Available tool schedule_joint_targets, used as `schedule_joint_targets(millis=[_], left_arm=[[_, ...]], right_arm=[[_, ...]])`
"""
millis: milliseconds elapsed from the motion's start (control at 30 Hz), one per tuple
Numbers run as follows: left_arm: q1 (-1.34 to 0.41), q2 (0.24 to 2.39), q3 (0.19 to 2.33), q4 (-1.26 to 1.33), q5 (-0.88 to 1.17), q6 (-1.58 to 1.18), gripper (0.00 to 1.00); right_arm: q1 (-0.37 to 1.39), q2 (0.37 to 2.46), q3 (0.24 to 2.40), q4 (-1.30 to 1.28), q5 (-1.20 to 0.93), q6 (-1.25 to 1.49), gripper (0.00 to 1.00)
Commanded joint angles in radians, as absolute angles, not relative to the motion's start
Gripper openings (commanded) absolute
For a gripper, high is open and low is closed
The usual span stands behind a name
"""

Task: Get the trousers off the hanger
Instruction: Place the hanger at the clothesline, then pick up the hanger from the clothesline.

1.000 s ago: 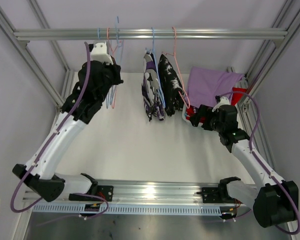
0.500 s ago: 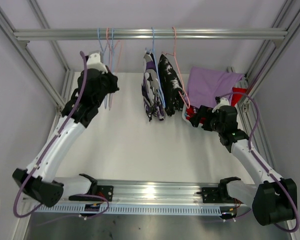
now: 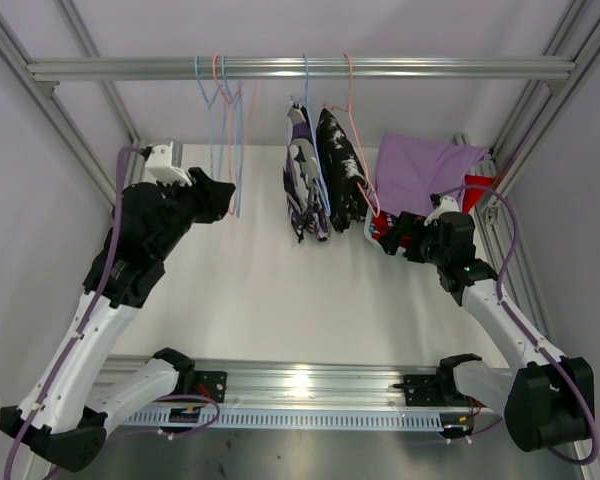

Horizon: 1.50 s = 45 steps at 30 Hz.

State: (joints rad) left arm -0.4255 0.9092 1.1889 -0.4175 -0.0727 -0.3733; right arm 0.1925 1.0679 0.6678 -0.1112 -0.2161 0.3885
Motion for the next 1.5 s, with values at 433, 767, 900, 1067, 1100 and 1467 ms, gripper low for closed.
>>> schedule_joint_targets(millis=[433, 767, 900, 1067, 1100, 1467], left_arm=[[-0.517, 1.271, 1.448, -0.149, 0.365, -0.581, 0.67], [-0.597, 1.451, 1.470, -0.006, 0.319, -0.656, 0.68], [-0.612, 1.519, 1.499, 0.051, 0.324, -0.693, 0.68], [-0.617, 1.589, 1.539, 0.060, 0.315, -0.715, 0.58], [-0.615, 1.591, 1.526, 0.075, 0.302, -0.729, 0.50], [-0.618, 1.454, 1.361, 0.256, 0.262, -0.808, 0.05]], right_arm=[[0.192, 1.034, 0.663, -0.086, -0.222, 0.377, 0.99], [0.190, 1.046, 0.663, -0.072, -0.215, 0.377, 0.99], [0.187, 1.066, 0.675, -0.069, -0.248, 0.374, 0.99], [0.183, 1.022, 0.686, -0.089, -0.245, 0.362, 0.99], [0.176, 1.014, 0.687, -0.090, -0.250, 0.362, 0.99], [0.163, 1.035, 0.690, -0.086, -0.233, 0.362, 0.99]])
